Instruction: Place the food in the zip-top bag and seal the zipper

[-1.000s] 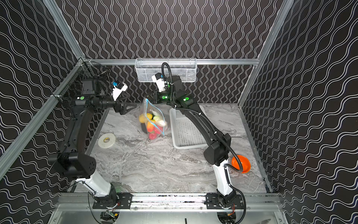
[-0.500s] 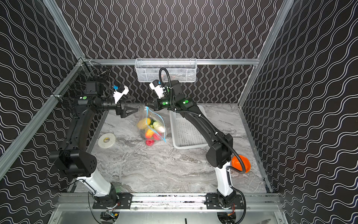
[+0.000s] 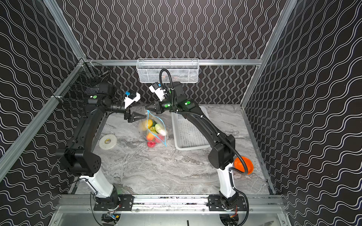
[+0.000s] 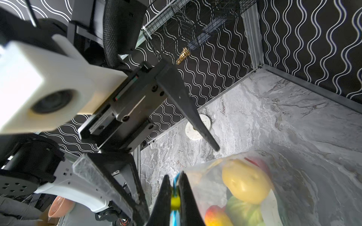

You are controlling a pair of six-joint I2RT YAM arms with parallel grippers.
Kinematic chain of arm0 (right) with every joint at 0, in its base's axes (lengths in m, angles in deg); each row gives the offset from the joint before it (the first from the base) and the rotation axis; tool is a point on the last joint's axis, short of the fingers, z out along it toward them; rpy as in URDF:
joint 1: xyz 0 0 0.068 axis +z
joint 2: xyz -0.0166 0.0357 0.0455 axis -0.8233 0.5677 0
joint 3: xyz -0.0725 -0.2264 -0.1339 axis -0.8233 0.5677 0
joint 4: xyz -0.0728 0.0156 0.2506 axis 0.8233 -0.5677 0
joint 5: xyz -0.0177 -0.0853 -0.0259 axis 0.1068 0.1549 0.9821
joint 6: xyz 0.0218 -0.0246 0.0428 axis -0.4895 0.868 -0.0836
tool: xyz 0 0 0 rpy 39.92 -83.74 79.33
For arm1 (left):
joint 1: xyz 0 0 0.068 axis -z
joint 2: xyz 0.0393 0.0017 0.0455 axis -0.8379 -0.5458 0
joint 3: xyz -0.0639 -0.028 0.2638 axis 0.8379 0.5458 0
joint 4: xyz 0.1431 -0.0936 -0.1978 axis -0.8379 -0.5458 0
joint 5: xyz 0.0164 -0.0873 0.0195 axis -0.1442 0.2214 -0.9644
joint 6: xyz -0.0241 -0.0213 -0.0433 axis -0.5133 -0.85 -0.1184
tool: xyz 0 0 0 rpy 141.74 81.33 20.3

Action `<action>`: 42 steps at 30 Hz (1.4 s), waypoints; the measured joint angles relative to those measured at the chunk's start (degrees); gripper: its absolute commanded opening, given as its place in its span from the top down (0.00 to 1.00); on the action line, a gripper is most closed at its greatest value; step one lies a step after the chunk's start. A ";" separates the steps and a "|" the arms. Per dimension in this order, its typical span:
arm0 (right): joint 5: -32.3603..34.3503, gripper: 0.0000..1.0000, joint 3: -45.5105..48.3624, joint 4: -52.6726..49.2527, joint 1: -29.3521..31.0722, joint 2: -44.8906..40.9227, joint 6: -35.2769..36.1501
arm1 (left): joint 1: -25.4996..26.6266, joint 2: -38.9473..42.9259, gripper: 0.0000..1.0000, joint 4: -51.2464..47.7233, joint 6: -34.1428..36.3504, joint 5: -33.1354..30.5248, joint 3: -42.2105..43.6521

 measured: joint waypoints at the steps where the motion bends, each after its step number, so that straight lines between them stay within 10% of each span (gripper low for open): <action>1: -0.33 1.00 0.17 0.02 0.00 -0.02 0.00 | 0.42 -0.35 0.23 -0.57 0.81 -0.46 -0.46; 20: -2.64 1.00 0.24 -0.46 -0.02 0.35 2.56 | 1.92 -1.20 0.50 -5.60 5.16 -2.45 -1.81; 31: -3.52 1.00 -0.17 -2.19 -0.04 0.81 4.09 | 1.90 1.31 0.98 -2.34 3.58 -3.74 1.16; 42: -3.65 0.92 2.01 -0.33 -0.39 -0.20 5.03 | 1.95 4.09 1.00 3.28 -3.69 -4.39 5.01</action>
